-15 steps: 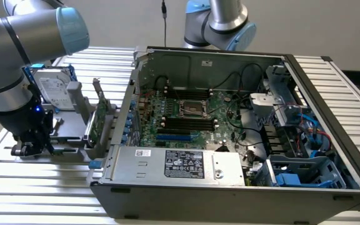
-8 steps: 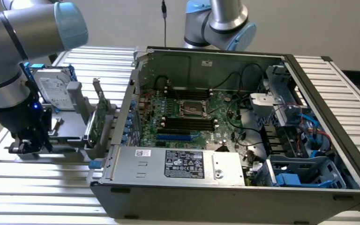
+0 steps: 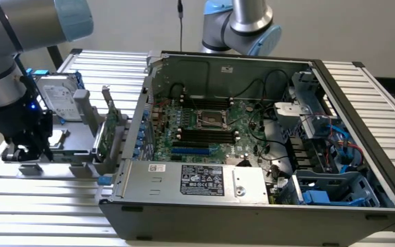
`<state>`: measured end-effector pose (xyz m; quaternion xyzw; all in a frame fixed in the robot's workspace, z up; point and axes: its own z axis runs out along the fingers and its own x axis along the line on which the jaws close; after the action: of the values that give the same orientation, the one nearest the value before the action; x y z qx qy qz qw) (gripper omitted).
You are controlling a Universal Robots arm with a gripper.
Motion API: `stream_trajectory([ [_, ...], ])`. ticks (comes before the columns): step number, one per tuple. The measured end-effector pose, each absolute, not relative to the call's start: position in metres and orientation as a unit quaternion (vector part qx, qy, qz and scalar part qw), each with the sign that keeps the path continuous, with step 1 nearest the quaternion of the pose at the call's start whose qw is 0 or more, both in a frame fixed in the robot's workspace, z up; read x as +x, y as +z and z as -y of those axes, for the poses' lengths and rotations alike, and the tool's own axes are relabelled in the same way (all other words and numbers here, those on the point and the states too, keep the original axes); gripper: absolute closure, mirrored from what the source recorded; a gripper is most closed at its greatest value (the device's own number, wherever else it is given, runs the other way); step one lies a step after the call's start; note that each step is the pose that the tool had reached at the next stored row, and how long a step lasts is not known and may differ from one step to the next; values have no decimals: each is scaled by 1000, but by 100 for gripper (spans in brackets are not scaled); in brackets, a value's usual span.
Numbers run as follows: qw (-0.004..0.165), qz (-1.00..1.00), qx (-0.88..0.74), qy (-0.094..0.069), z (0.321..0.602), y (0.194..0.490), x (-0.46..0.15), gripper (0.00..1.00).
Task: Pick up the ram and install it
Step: 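Pick up the ram and move it above insertion slot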
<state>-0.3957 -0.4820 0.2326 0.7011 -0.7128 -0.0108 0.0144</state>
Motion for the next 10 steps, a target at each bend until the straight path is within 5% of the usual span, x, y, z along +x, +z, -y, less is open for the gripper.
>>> stream_trajectory([
  [10, 13, 713, 701, -12, 482, 276, -394, 86],
])
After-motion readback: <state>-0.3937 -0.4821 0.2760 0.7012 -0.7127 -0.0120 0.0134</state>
